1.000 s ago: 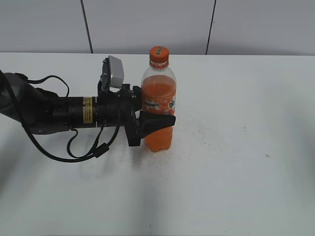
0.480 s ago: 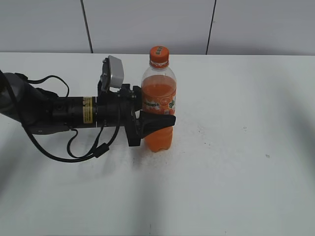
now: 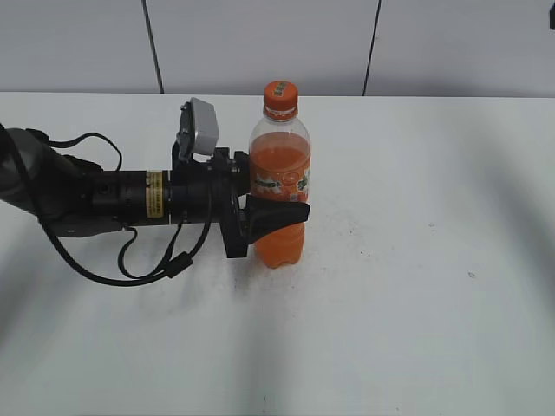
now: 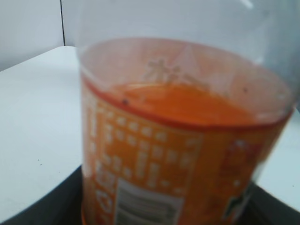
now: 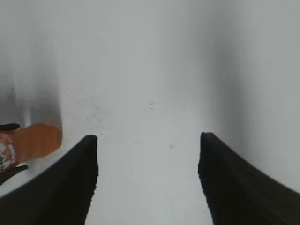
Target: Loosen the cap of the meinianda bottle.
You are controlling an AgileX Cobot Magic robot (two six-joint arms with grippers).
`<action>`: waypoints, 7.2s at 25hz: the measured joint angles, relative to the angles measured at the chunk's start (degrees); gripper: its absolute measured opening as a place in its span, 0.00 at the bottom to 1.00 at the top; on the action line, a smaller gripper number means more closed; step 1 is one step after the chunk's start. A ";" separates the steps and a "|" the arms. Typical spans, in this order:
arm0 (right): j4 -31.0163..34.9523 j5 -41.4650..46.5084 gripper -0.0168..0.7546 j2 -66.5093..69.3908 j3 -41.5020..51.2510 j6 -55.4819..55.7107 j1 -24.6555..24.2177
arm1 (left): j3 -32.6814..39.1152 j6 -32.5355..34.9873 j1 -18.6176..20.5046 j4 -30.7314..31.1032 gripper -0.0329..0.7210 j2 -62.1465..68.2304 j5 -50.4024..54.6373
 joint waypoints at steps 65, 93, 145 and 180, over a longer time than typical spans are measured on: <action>-2.02 0.18 0.39 22.79 -17.46 16.62 35.77 | 0.00 0.00 0.00 -0.16 0.61 0.00 0.04; -1.11 0.69 0.38 22.79 -17.58 -59.83 35.77 | 0.00 -0.23 0.11 0.01 0.61 0.00 -0.01; -5.28 -32.10 0.38 19.17 27.52 -6.70 -1.83 | 0.00 0.08 0.06 0.45 0.61 0.00 -0.13; -0.24 -30.44 0.73 17.41 23.50 -6.76 -1.83 | 0.00 0.08 0.06 0.45 0.61 0.00 -0.13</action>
